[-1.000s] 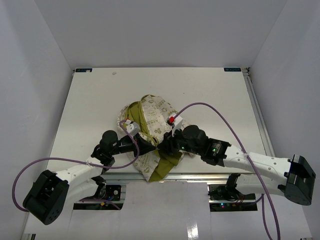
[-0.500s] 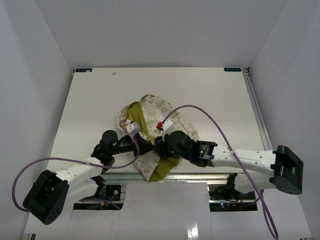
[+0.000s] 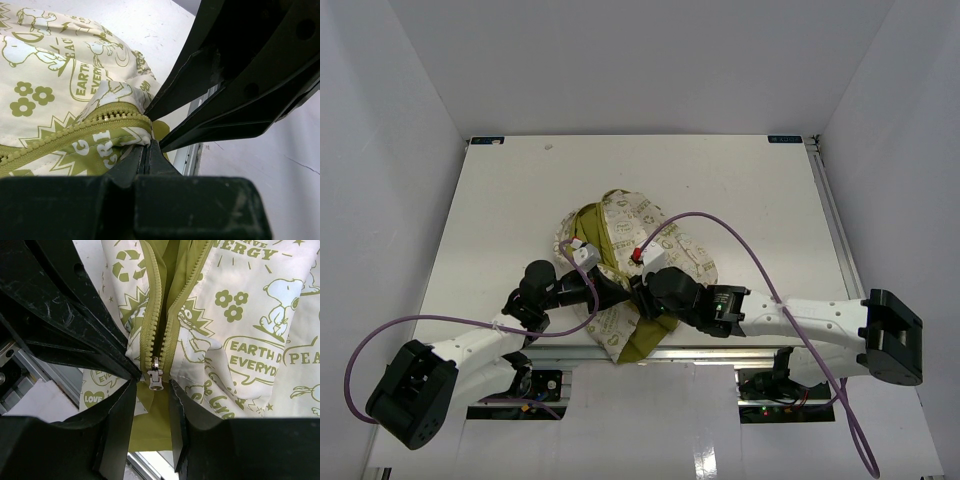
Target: Zip up the jacket
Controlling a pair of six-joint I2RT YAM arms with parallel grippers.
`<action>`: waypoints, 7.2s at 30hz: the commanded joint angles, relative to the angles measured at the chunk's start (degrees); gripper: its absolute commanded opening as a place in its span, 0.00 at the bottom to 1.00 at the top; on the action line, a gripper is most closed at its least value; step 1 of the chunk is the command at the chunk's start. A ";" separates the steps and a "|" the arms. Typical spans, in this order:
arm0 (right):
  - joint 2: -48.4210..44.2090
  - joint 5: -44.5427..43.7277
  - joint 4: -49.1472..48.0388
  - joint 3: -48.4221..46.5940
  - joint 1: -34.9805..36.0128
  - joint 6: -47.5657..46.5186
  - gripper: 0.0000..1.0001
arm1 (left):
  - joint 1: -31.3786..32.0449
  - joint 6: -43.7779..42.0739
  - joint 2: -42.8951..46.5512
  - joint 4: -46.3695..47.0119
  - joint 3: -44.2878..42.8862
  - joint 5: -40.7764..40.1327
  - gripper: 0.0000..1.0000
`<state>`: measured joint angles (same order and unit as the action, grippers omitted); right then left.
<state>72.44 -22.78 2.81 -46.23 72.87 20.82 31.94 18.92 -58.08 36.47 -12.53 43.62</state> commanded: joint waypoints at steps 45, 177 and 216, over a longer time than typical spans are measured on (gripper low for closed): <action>-2.18 -28.93 -2.60 2.36 11.67 -19.25 0.41 | -0.04 -0.30 0.98 0.33 -1.79 0.71 0.00; 13.86 -14.19 -81.38 27.13 13.64 -85.10 0.12 | -0.13 2.08 -0.27 1.85 -1.26 5.13 0.00; 11.37 -6.19 -73.43 17.60 0.47 -73.89 0.08 | -0.04 4.15 -1.31 1.88 -1.18 5.25 0.00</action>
<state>87.06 -31.41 -67.62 -24.29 77.36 -58.65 30.41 21.08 -59.79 39.89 -13.67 40.97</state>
